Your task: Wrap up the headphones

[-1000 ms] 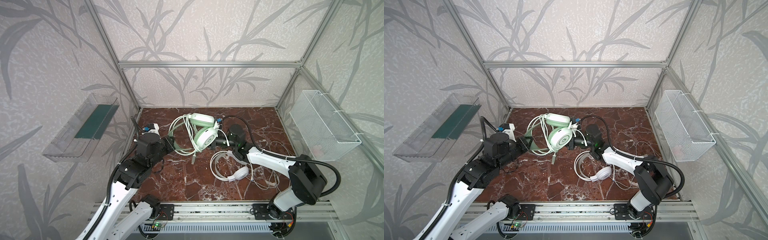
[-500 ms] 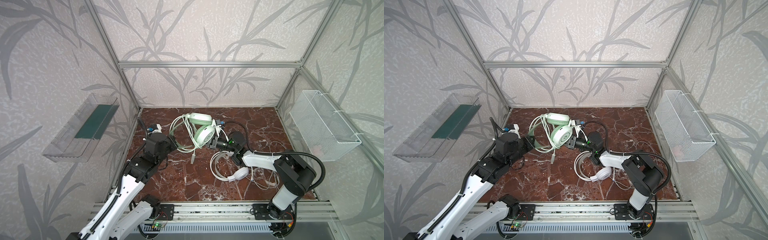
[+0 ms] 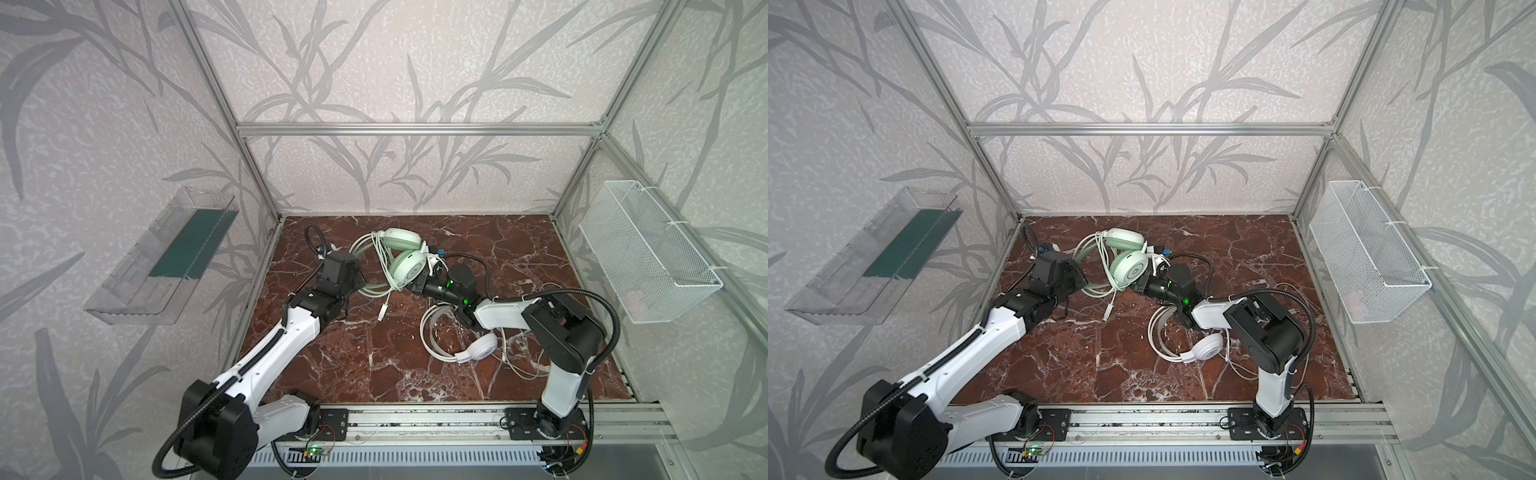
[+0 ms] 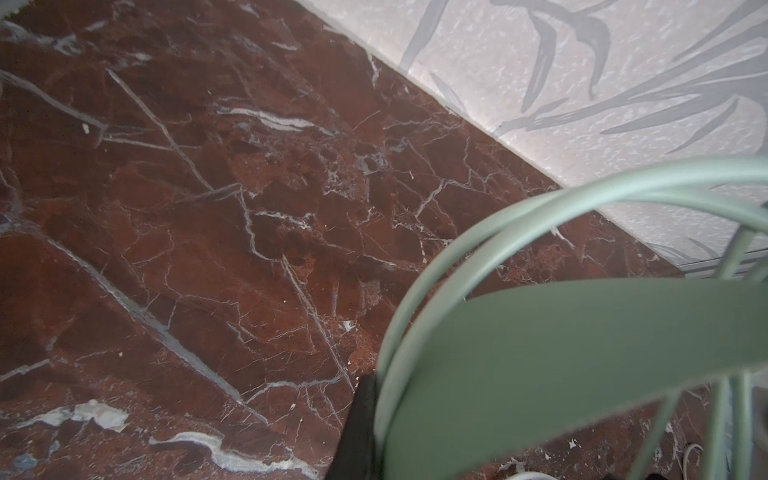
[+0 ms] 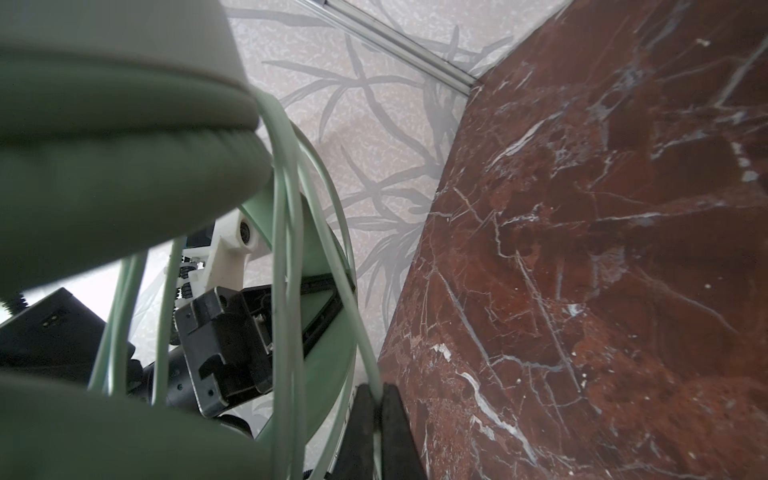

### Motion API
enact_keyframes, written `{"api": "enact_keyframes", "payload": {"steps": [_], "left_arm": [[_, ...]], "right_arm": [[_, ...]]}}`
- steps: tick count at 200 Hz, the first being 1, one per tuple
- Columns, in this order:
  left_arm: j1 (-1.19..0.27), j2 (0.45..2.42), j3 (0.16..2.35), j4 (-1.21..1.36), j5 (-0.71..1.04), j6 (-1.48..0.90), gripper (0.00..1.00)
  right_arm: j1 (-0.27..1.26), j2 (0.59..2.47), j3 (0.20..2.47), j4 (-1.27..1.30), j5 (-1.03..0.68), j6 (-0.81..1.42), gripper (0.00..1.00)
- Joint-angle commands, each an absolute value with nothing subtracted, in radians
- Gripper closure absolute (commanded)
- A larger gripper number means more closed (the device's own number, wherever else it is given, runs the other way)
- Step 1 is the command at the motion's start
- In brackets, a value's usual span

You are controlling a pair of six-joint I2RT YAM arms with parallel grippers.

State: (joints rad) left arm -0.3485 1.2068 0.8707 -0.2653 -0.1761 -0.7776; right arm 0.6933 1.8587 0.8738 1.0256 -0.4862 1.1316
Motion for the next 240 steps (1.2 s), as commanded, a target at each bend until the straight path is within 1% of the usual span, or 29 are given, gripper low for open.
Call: {"api": "enact_keyframes", "payload": {"steps": [1, 65, 92, 106, 141, 165, 186, 205, 240], "left_arm": [[-0.274, 1.264, 0.94, -0.065, -0.318, -0.877, 1.0], [-0.265, 1.514, 1.04, -0.045, -0.402, -0.886, 1.0], [-0.264, 1.611, 1.069, -0.044, -0.407, -0.896, 1.0], [-0.262, 1.649, 1.081, -0.054, -0.41, -0.898, 1.0], [-0.245, 1.699, 1.078, -0.055, -0.393, -0.92, 1.0], [-0.241, 1.731, 1.095, -0.075, -0.385, -0.924, 1.0], [-0.239, 1.75, 1.1, -0.079, -0.38, -0.925, 1.0], [-0.239, 1.759, 1.097, -0.08, -0.38, -0.926, 1.0], [-0.238, 1.775, 1.103, -0.081, -0.374, -0.921, 1.0]], "right_arm": [[0.697, 1.878, 0.901, 0.933, -0.508, 1.107, 1.0], [0.674, 2.007, 1.036, 0.757, -0.46, 1.119, 1.0], [0.67, 2.057, 1.079, 0.752, -0.474, 1.138, 1.0], [0.669, 2.07, 1.084, 0.697, -0.464, 1.138, 1.0], [0.661, 2.083, 1.071, 0.649, -0.43, 1.124, 0.94], [0.661, 2.124, 1.081, 0.662, -0.445, 1.155, 0.89], [0.662, 2.16, 1.083, 0.686, -0.457, 1.19, 0.87], [0.663, 2.162, 1.079, 0.686, -0.455, 1.182, 0.83], [0.664, 2.101, 1.044, 0.639, -0.411, 1.135, 0.72]]}}
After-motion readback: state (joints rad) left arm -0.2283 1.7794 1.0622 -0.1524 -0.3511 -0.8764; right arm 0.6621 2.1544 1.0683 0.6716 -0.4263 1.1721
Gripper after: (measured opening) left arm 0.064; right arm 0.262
